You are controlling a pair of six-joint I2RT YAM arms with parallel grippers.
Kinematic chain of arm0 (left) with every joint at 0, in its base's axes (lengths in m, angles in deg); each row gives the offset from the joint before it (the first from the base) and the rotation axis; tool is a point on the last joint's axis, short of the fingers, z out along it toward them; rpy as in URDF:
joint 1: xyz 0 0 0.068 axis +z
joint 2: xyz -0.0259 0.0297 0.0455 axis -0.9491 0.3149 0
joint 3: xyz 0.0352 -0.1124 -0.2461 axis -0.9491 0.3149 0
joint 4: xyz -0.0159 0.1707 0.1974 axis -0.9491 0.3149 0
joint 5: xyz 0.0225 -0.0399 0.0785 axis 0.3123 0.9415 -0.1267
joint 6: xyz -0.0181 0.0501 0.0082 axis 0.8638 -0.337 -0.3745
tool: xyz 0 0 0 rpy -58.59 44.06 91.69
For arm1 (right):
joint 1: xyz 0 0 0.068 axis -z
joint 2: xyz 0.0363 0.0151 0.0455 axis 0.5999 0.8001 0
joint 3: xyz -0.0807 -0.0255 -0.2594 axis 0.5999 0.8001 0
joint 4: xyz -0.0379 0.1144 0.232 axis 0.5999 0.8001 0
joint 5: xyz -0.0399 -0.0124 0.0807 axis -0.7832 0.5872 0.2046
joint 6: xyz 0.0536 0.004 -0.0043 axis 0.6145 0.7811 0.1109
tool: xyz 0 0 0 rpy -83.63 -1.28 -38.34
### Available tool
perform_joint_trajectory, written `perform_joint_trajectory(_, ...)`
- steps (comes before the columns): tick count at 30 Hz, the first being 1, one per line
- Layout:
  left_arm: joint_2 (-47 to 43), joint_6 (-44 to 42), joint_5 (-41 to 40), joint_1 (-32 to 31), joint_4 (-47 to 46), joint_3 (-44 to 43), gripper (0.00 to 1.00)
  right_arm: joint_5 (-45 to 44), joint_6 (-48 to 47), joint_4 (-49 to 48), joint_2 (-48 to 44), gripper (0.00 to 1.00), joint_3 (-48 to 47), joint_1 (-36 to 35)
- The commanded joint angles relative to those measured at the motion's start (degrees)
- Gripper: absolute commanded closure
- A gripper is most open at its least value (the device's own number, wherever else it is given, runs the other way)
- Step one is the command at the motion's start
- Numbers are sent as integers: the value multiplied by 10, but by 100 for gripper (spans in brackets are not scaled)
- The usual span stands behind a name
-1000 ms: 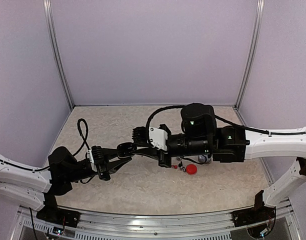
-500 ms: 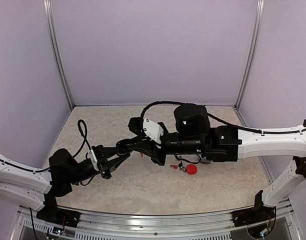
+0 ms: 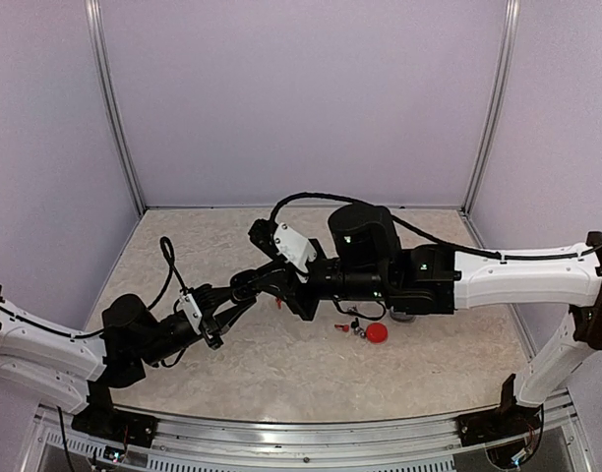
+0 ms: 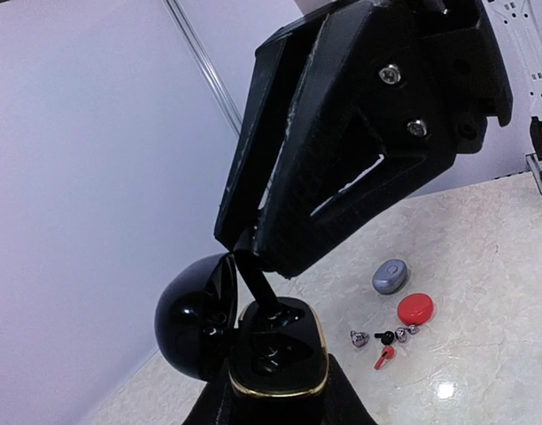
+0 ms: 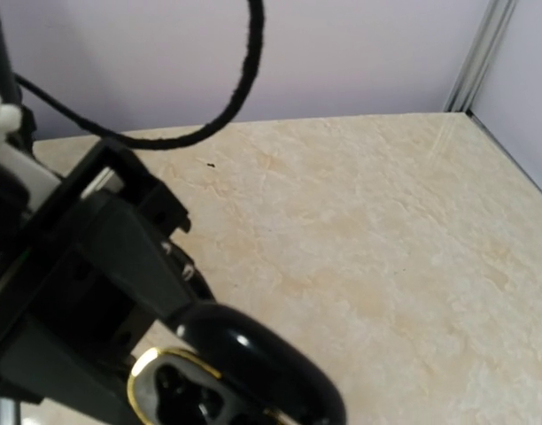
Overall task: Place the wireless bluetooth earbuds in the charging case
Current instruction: Adjust the right earbud in the right side groove of the charging case.
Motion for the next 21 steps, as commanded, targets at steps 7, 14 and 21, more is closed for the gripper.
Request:
perform_joint_trajectory(7,25,11,23,-24,-153,-26,100,-70,73,1,37,100,-2,21)
perform_joint_trajectory(14,53,26,21,-26,-198,-31,100,-91,56,-97,28,100,35,21)
perform_joint_trajectory(21,68,27,-1,-27,-215,-35,100,-78,-2,-145,24,100,71,19)
